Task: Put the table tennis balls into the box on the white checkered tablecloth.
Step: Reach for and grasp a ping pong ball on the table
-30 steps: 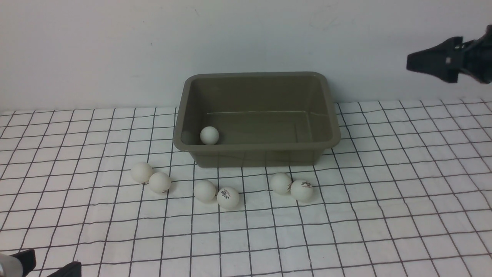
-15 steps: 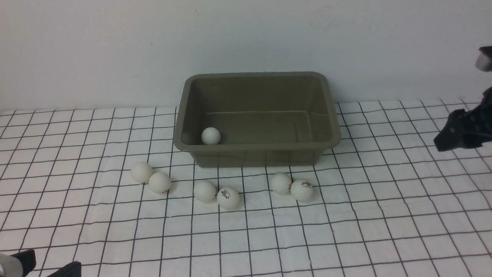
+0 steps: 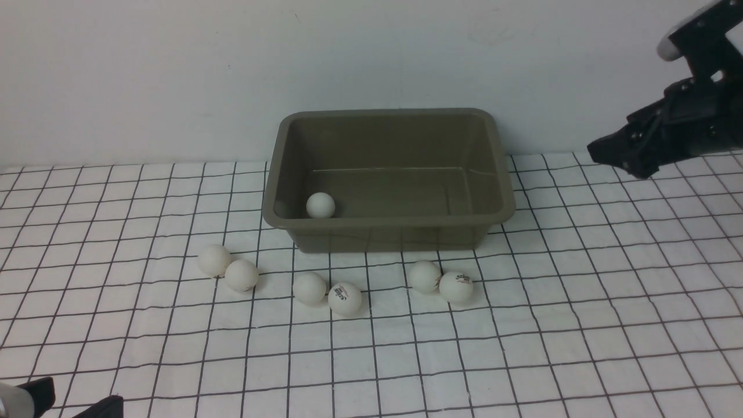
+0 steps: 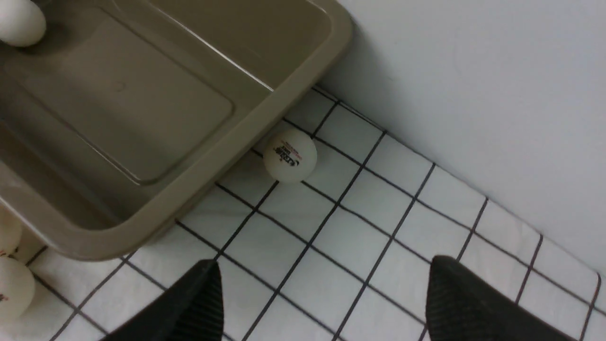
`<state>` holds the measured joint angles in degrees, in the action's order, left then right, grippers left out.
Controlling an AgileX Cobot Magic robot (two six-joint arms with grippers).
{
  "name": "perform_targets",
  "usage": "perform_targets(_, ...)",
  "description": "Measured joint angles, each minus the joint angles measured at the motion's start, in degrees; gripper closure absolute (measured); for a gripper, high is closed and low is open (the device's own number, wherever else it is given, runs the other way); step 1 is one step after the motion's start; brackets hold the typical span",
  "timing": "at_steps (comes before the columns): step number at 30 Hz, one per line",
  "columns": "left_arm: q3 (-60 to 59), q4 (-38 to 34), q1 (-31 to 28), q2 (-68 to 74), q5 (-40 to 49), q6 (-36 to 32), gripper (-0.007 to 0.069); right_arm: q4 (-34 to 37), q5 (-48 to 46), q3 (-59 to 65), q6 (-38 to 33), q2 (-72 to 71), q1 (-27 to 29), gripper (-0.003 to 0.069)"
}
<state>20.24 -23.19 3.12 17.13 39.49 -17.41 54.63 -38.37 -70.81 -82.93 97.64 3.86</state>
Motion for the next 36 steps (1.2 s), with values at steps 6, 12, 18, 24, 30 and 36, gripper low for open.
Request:
perform_targets(6, 0.0, -0.1, 0.0, 0.0, 0.3, 0.0, 0.0153, 12.5, 4.0, -0.6, -18.6, 7.0, 0.0, 0.016)
perform_targets(12, 0.0, -0.1, 0.0, 0.0, 0.5, 0.0, 0.0153, 16.9, 3.0, -6.1, -29.4, 15.5, 0.0, 0.0162)
perform_targets(18, 0.0, -0.2, 0.0, 0.0, 0.7, 0.0, 0.0153, 18.4, -5.0, -11.5, -34.9, 21.7, 0.1, 0.0162)
perform_targets(24, 0.0, -0.2, 0.0, 0.0, 0.7, 0.0, 0.0153, 17.6, -9.8, -14.3, -38.9, 24.6, 0.1, 0.0162)
perform_targets(30, 0.0, -0.2, 0.0, 0.0, 0.7, 0.0, 0.0153, 17.5, -13.9, -15.1, -48.8, 26.2, 0.1, 0.0162)
perform_targets(36, 0.0, -0.3, 0.0, 0.0, 0.7, 0.0, 0.0153, 18.9, -15.2, -17.4, -52.6, 28.7, 0.1, 0.0162)
